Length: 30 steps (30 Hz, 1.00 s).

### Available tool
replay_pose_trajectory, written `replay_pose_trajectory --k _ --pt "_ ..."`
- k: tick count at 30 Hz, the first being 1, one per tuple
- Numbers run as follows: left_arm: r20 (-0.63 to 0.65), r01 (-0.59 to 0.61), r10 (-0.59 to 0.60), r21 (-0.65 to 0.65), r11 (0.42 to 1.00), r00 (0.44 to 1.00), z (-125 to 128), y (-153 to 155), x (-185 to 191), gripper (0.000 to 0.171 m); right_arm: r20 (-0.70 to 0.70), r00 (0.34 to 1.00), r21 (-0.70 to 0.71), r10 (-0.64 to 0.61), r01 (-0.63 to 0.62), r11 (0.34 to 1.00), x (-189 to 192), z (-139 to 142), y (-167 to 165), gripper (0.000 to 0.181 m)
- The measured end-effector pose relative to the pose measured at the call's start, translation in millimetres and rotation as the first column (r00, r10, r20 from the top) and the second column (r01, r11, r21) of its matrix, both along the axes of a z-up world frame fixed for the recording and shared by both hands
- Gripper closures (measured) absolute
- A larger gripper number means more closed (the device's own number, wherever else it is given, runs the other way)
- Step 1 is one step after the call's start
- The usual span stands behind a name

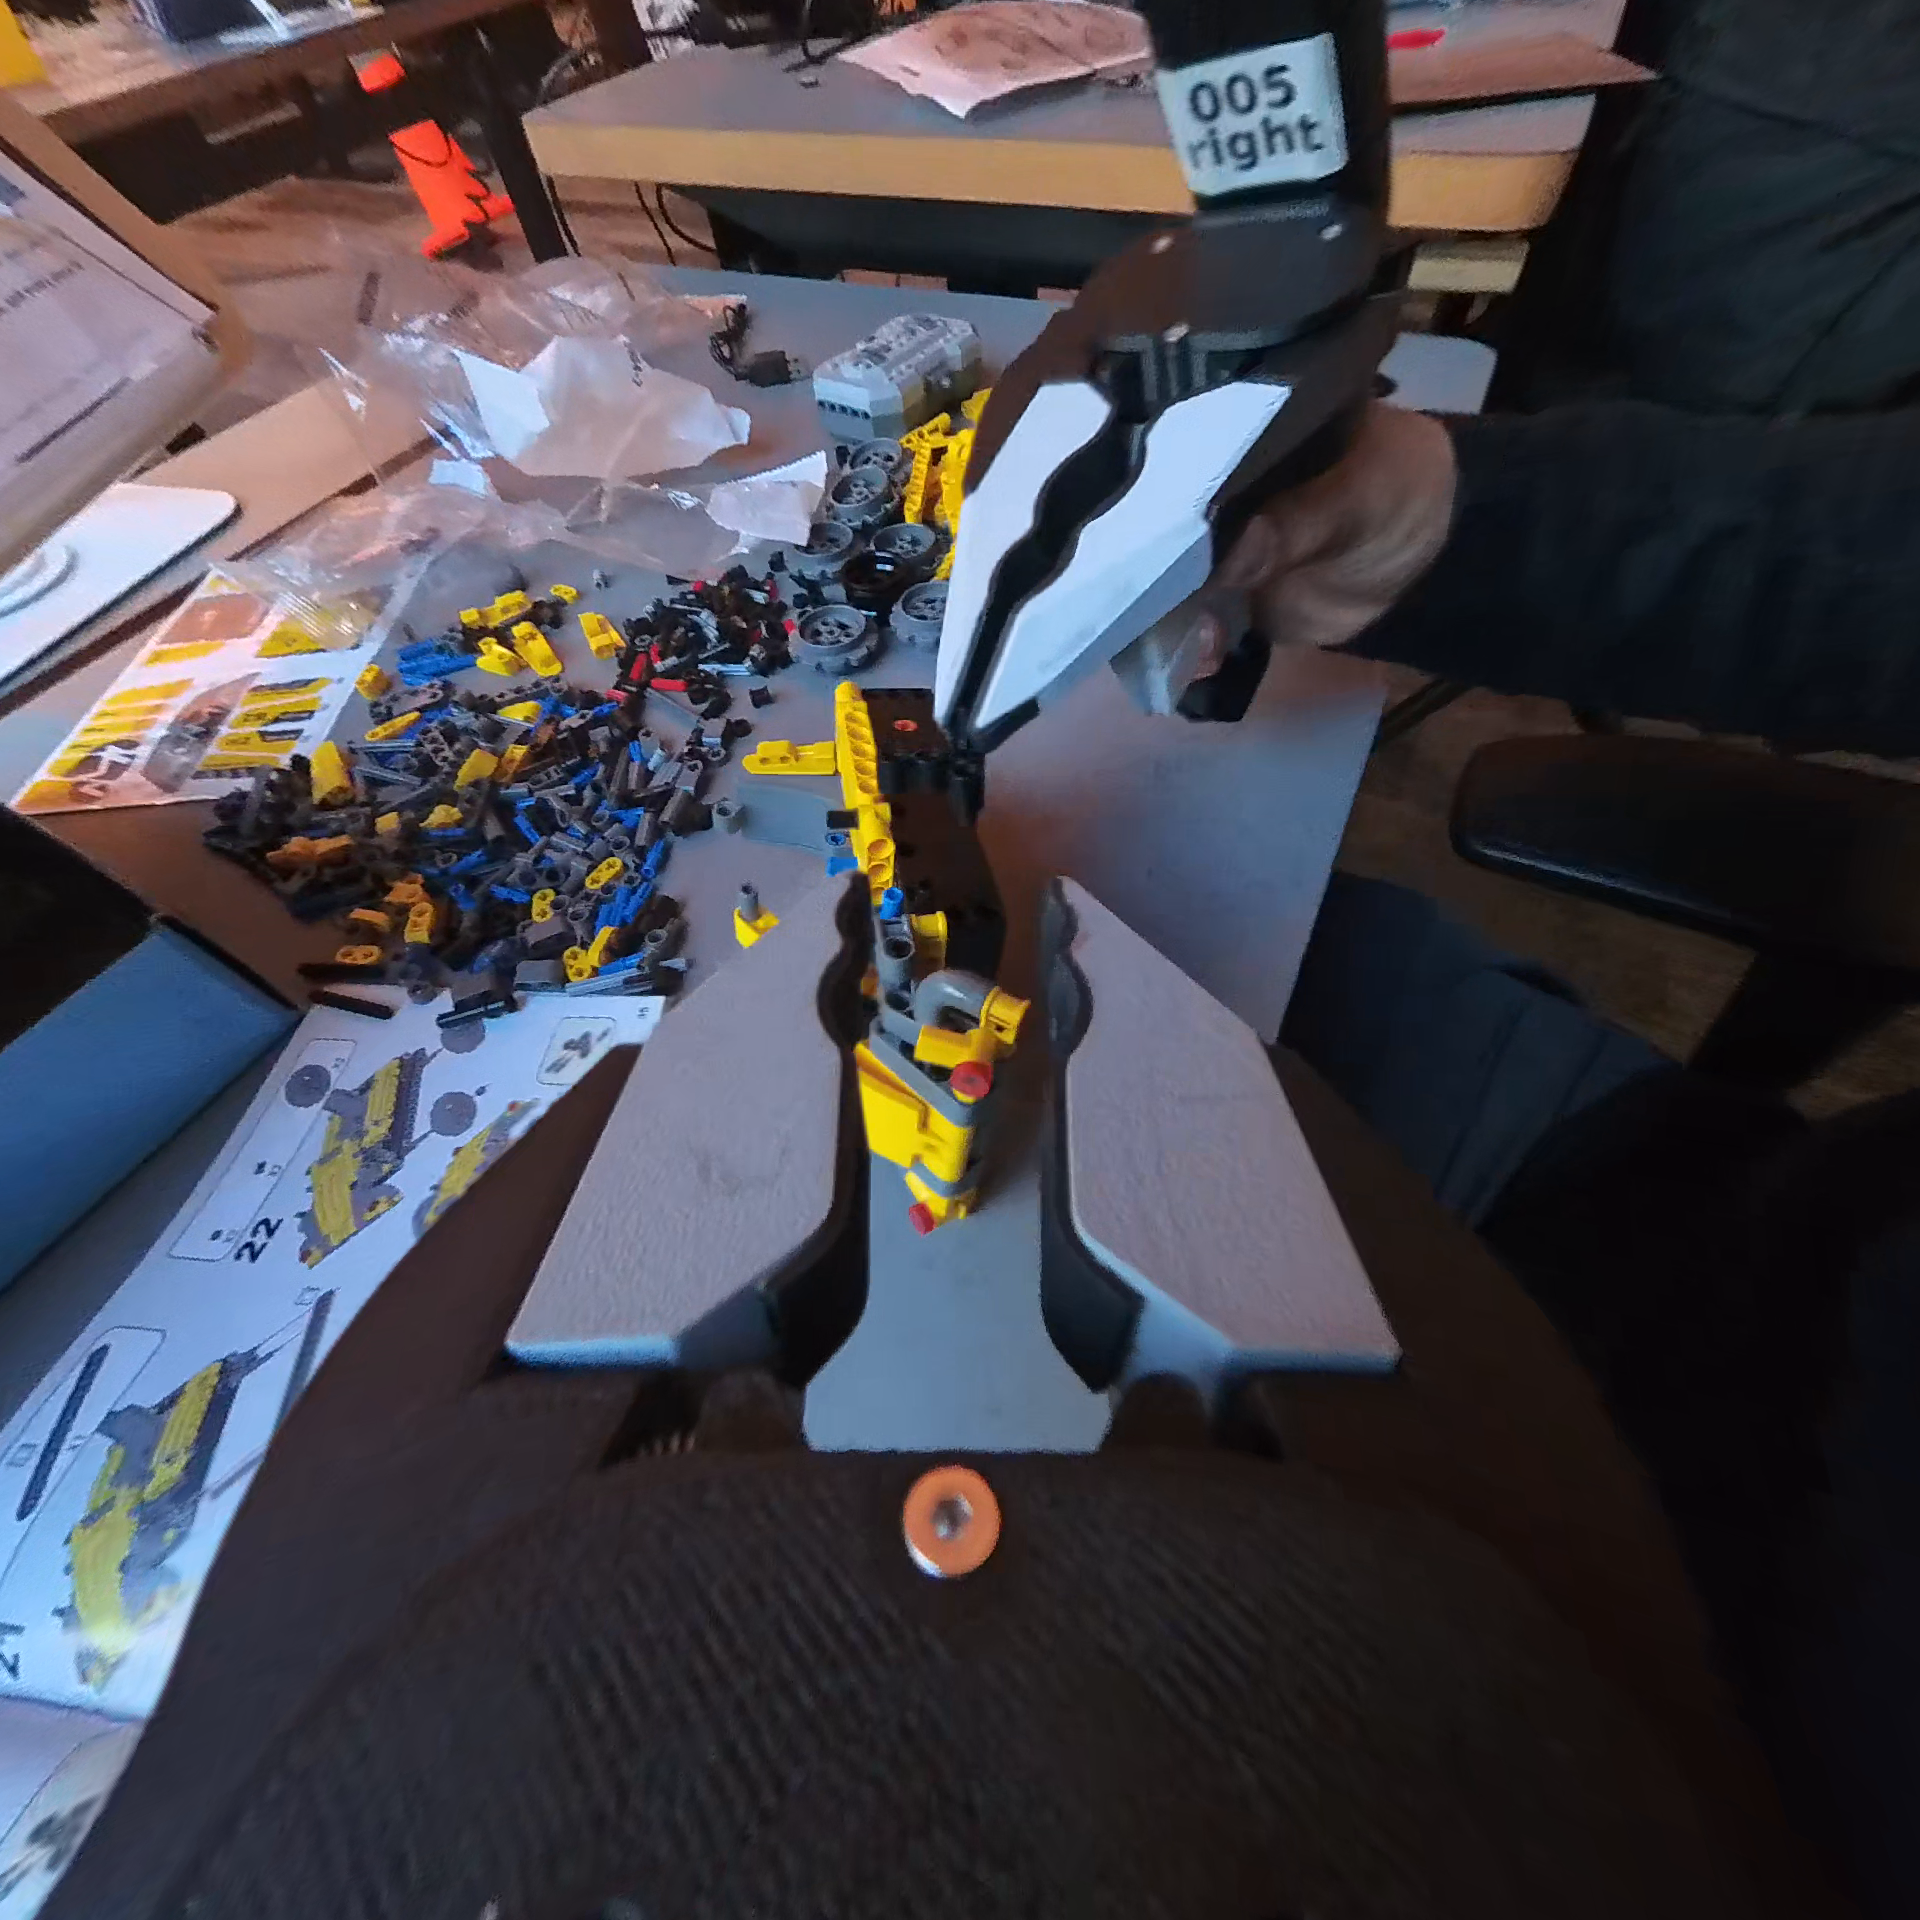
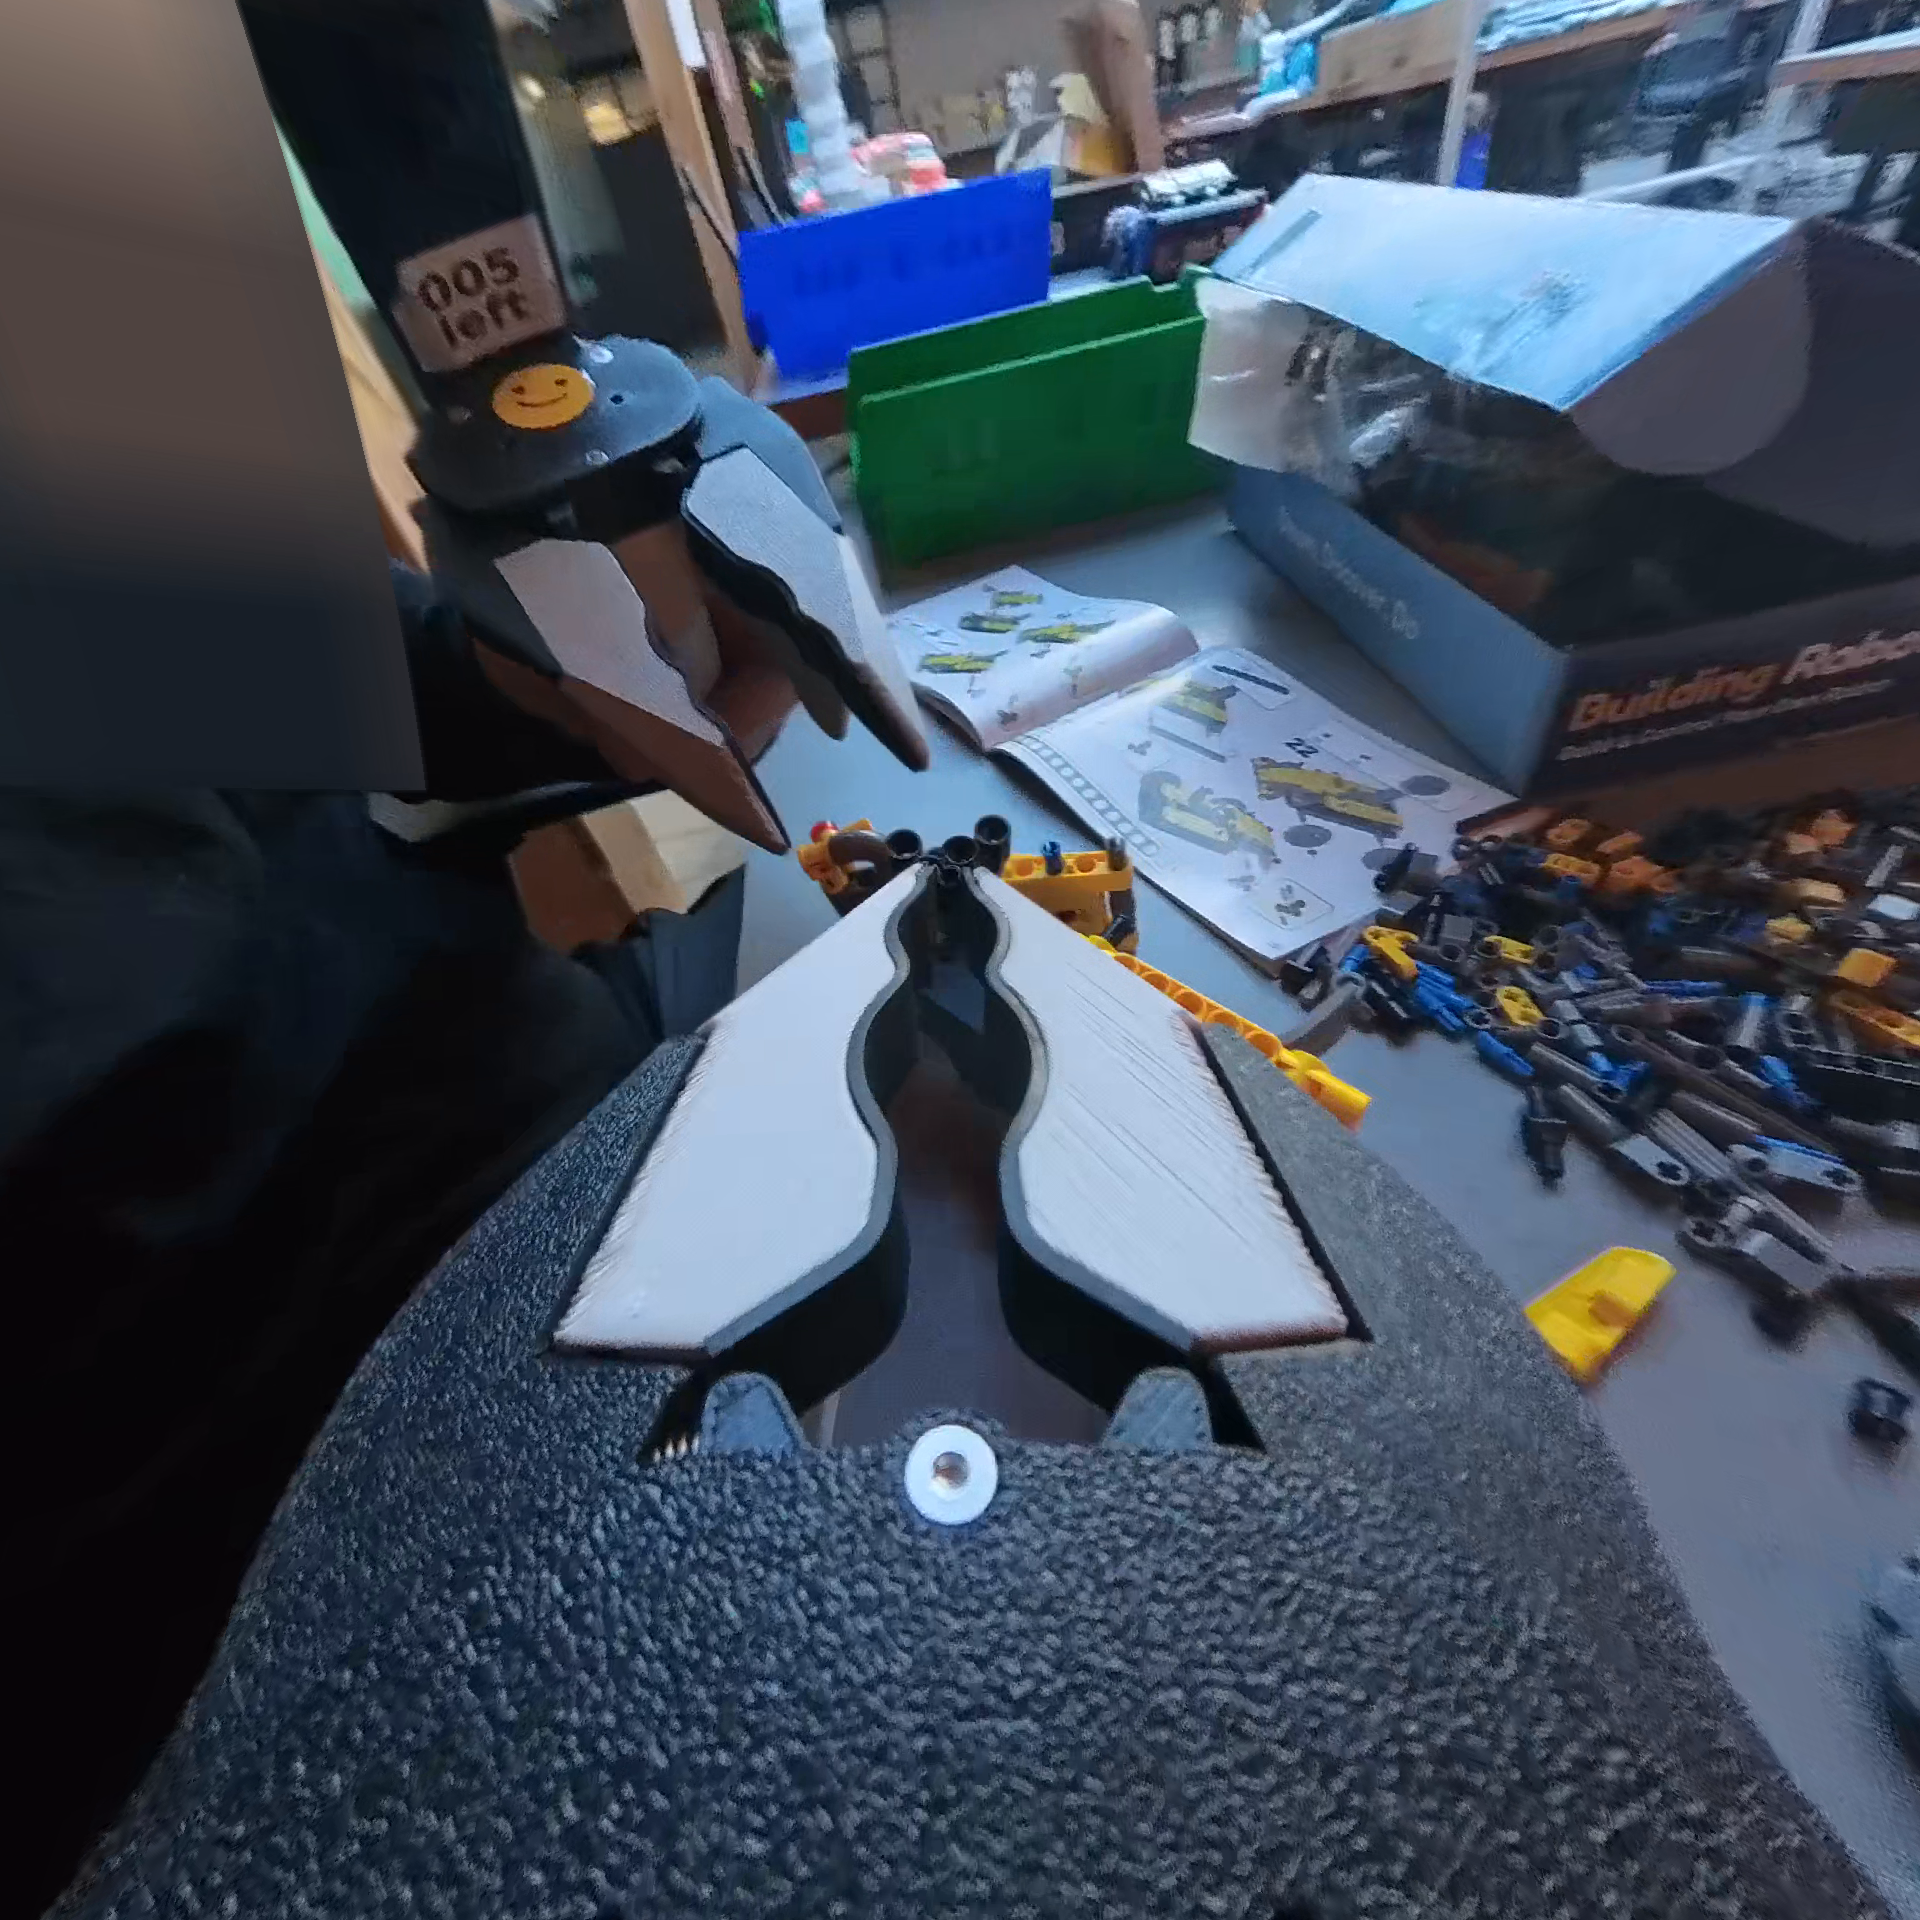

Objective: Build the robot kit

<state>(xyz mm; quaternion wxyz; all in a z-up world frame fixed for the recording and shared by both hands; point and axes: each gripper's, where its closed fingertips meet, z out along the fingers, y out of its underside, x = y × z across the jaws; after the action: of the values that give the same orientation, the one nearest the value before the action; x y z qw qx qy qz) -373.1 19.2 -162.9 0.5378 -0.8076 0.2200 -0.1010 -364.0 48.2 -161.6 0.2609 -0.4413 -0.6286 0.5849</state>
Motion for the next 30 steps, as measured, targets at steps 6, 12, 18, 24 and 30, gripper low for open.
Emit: replay_pose_trajectory --k 6,12,18,24,30 --pt "0.0 -0.017 0.017 -0.005 1.0 1.0 -1.6 3.7 5.8 0.143 0.003 0.993 -0.095 0.119 -0.118 0.988 7.1 -5.9 -4.7 0.177" --pt "-0.034 -0.011 0.012 0.028 1.0 0.999 1.8 9.6 15.5 0.142 -0.057 0.985 -0.164 0.161 -0.168 0.972 9.7 4.6 -12.0 0.177" --pt "-0.123 -0.002 0.014 0.1 0.995 0.992 3.5 14.6 18.7 0.151 -0.075 0.986 -0.167 0.15 -0.161 0.973 10.1 7.0 -15.0 0.177" --pt "-0.281 -0.021 0.086 0.226 0.974 0.956 10.6 15.9 19.7 0.151 -0.071 0.991 -0.234 0.114 -0.127 0.964 11.0 12.1 -13.9 0.176" --pt "-0.364 -0.029 0.133 0.277 0.96 0.922 9.3 13.4 18.1 0.153 -0.007 0.999 -0.18 0.033 -0.033 0.983 9.1 6.7 -13.5 0.175"
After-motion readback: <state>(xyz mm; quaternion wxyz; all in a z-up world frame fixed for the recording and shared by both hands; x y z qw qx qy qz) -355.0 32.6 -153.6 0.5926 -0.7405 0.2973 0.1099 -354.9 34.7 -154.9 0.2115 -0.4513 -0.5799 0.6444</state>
